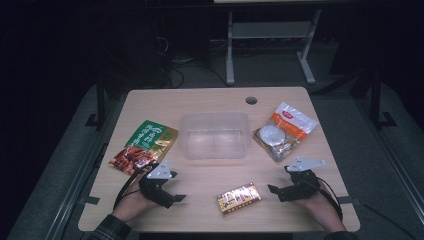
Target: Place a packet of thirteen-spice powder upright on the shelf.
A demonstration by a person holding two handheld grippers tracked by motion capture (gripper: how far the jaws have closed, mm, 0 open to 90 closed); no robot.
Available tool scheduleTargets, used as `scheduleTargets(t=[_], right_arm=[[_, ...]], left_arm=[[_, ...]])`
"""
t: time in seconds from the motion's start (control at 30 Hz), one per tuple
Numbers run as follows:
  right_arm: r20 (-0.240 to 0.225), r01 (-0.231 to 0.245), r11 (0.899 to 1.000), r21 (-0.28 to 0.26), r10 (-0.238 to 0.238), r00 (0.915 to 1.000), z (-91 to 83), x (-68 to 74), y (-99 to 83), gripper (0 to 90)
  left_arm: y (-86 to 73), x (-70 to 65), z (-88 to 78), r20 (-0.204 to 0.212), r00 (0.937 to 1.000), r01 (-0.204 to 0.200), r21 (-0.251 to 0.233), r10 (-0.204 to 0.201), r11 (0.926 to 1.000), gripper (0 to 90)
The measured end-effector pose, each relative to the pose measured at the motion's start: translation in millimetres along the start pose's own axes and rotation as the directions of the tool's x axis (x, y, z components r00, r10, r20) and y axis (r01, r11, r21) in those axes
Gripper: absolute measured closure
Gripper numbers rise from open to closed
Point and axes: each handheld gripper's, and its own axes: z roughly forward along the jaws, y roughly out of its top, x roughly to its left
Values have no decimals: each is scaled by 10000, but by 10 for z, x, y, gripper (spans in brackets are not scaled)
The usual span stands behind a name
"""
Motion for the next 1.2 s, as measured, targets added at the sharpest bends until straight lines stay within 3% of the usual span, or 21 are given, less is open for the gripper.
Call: scheduleTargets(t=[0.23,0.4,0.47,0.53,0.57,0.63,0.67,0.73,0.87,0.9,0.93,1.0,1.03,1.07,1.1,1.13,1.17,1.2], right_arm=[[-201,191,9998,14,-191,9996,-21,31,24,144],[-628,514,9986,-79,-518,9967,-31,73,66,223],[-990,859,9961,-197,-875,9912,-40,145,89,315],[-1070,936,9954,-219,-954,9897,-41,164,98,353],[-1233,1149,9929,-322,-1181,9853,-48,198,110,436],[-1566,1286,9907,-440,-1339,9785,-58,263,130,504],[-1940,1544,9869,-474,-1607,9678,-54,325,137,613],[-2031,1575,9864,-477,-1639,9653,-50,350,140,647],[-2938,1948,9798,-450,-1994,9349,-13,463,158,816],[-3412,2228,9736,-499,-2263,9124,2,539,172,879],[-3637,2374,9701,-497,-2389,9004,14,585,179,899],[-4078,2670,9625,-472,-2626,8745,47,686,188,899],[-4078,2670,9625,-472,-2626,8745,47,686,188,899],[-4223,2776,9597,-438,-2696,8654,65,744,192,899],[-4371,2995,9534,-364,-2847,8532,90,806,200,899],[-4531,3294,9433,-417,-3117,8352,128,880,215,899],[-4531,3294,9433,-417,-3117,8352,128,880,215,899],[-4570,3435,9381,-439,-3246,8281,140,901,221,899]], left_arm=[[-7,1,-11,-115,9999,115,-97,-116,9999,140],[-13,-9,-25,-82,9998,176,-192,-177,9997,141],[-6,-16,-17,-35,9999,138,-200,-139,9997,142],[-2,-21,-12,-26,9999,122,-157,-123,9998,142],[1,-24,-9,-29,10000,60,-132,-61,9999,142],[6,-29,-14,-24,10000,3,-88,-3,10000,142],[6,-38,-14,-23,10000,79,-184,-80,9998,142],[3,-37,-20,-23,10000,54,-205,-54,9998,143],[-4,-33,-19,-41,9999,142,-240,-143,9996,143],[-4,-23,-18,-80,9999,119,-260,-121,9996,143],[-4,-23,-18,-80,9999,119,-260,-121,9996,143],[-2,-18,-19,-99,9997,199,-300,-202,9994,143],[0,-10,-25,-109,9998,146,-258,-149,9996,143],[1,-5,-29,-139,9999,97,-233,-101,9997,143],[1,-2,-30,-139,9999,91,-249,-94,9996,143],[4,5,-33,-117,9999,34,-205,-37,9998,143],[6,6,-33,-120,9999,35,-207,-38,9998,143],[9,2,-27,-116,9999,87,-273,-90,9996,143]])
